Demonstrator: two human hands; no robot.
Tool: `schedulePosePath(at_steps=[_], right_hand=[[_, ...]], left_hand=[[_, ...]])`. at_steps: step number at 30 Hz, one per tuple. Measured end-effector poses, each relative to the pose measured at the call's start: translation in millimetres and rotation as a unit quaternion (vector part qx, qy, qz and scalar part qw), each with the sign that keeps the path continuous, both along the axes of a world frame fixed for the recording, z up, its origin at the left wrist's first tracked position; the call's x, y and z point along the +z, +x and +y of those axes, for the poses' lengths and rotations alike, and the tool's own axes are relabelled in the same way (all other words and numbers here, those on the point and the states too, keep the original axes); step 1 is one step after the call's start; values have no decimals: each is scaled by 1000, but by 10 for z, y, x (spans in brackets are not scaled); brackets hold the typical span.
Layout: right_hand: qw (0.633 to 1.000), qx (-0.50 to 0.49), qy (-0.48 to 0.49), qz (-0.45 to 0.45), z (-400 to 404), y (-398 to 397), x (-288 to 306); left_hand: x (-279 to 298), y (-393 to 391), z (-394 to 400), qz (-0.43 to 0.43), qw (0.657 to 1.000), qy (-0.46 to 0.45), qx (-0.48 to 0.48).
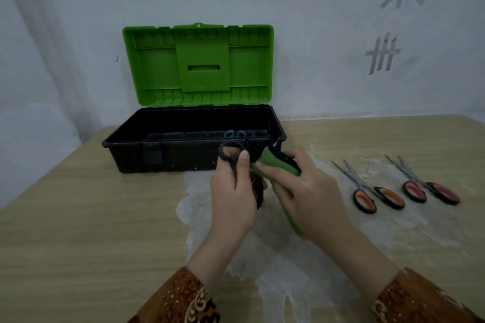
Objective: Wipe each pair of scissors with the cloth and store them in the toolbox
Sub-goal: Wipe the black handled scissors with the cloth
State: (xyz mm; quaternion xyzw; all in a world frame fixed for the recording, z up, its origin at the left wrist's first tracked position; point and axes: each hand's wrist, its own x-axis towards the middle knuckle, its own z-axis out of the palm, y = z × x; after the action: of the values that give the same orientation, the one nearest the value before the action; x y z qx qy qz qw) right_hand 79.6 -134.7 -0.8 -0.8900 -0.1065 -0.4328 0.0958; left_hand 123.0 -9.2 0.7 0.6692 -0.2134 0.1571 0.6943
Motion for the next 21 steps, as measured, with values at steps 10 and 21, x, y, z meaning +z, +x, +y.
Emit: schedulePosePath(at_steps=[10, 21], right_hand=[[1000, -2, 22, 19, -125, 18, -28], [997, -53, 63, 11, -168, 21, -8]], left_hand=[[-11, -86, -54, -4, 1000, 25, -2], [5, -126, -65, -3, 999, 21, -37]])
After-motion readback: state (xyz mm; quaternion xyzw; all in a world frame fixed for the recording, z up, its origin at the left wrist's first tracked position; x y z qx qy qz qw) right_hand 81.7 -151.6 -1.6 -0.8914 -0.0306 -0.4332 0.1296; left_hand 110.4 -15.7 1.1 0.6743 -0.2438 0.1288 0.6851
